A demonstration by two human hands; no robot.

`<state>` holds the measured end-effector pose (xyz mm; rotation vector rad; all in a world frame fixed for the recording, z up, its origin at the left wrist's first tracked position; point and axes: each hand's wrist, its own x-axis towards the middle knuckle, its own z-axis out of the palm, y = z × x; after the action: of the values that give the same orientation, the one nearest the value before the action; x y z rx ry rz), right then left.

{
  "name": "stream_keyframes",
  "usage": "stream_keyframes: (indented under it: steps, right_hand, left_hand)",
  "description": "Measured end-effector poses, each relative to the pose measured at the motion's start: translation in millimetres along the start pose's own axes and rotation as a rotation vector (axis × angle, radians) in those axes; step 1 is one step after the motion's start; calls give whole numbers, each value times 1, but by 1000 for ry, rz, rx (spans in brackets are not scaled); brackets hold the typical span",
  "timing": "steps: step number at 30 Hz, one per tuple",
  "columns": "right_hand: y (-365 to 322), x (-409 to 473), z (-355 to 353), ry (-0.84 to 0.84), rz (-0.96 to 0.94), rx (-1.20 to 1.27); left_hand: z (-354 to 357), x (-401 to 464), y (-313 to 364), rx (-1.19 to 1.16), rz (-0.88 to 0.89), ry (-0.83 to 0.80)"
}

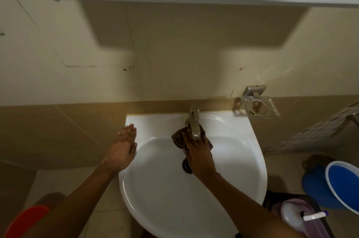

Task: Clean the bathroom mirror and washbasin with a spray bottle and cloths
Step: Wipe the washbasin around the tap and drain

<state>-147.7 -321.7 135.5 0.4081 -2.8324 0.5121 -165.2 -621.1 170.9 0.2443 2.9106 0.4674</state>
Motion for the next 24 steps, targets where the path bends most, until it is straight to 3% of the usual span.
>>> stream_keyframes:
  steps: [5, 13, 16, 24]
  right_hand:
    - [-23, 5, 9, -14, 70, -51]
    - [-73, 60, 29, -232, -6, -55]
    - [-64, 65, 30, -232, -2, -85]
    - [-64, 45, 29, -120, 263, -58]
  left_hand:
    - [0, 2, -6, 3, 25, -26]
    - [1, 2, -14, 36, 74, -25]
    - [3, 2, -18, 27, 93, -22]
    - [3, 3, -25, 50, 115, -32]
